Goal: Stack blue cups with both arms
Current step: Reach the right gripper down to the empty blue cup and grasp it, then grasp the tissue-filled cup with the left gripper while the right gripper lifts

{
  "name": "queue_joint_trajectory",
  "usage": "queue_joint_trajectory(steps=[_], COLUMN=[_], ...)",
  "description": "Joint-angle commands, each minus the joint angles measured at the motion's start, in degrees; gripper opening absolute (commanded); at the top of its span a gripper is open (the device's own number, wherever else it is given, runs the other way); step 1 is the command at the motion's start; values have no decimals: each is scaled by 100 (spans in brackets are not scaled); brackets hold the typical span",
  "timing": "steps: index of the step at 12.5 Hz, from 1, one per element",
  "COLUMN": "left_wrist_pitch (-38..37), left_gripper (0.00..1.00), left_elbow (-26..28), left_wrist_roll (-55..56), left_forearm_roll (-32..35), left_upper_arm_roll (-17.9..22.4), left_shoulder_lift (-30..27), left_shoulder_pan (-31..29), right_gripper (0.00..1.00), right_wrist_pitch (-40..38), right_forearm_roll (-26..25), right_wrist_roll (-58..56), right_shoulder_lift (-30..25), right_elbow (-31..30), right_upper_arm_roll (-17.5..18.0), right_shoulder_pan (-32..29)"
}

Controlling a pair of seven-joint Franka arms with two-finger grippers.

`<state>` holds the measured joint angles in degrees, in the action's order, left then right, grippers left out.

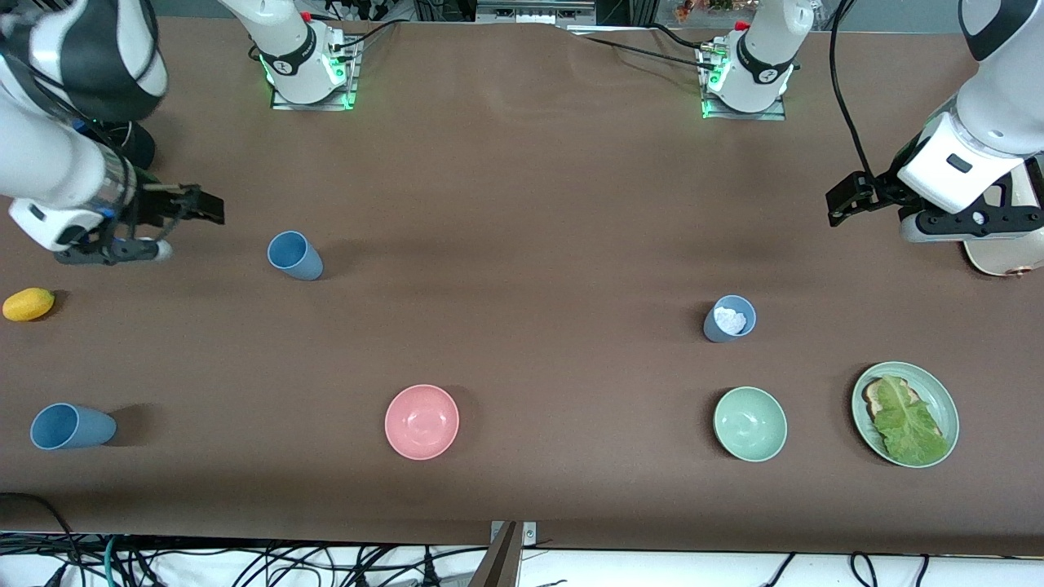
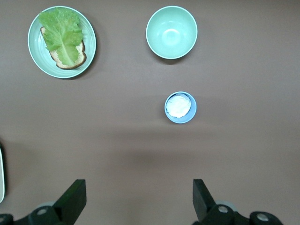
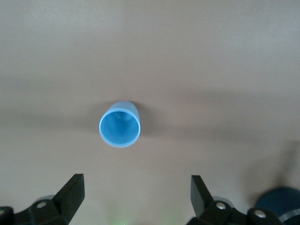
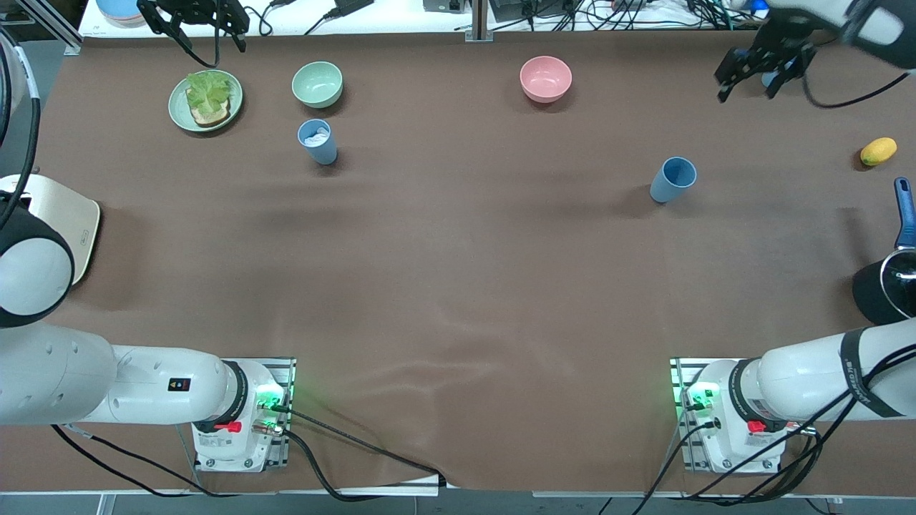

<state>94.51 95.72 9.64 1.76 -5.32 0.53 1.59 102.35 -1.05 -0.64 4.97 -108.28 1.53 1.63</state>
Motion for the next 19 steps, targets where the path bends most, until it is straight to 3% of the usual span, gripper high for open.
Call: queue_joint_trajectory(steps=[1, 6, 10, 13, 17, 19], left_wrist_pitch=[-82, -82, -82, -100, -4, 417], left_gripper=[100, 100, 100, 100, 100, 100], left_elbow=[-89, -97, -89, -1, -9, 8], left_wrist_roll=[-50, -41, -50, 11, -6, -15], left_forearm_roll=[-158, -158, -158, -132, -115, -88], left_upper_arm_roll=[31, 31, 31, 22, 22, 22], left_shoulder_lift=[26, 26, 53, 324, 1246, 1668], left_shoulder_pan=[8, 8, 17, 61, 140, 140], right_gripper=[100, 100, 98, 88, 78, 63], right_wrist_pitch=[827, 2471, 2720, 2938, 3159, 3186], right_forearm_roll=[44, 26, 17, 17, 17, 17], right_wrist_roll=[-50, -59, -76, -365, -393, -393], right_shoulder_lift=[153, 153, 215, 311, 513, 531], right_elbow=[-631, -1976, -2268, -2347, -2347, -2347], right_upper_arm_roll=[136, 154, 155, 146, 128, 128], right_shoulder_pan=[-31, -40, -31, -40, -40, -40])
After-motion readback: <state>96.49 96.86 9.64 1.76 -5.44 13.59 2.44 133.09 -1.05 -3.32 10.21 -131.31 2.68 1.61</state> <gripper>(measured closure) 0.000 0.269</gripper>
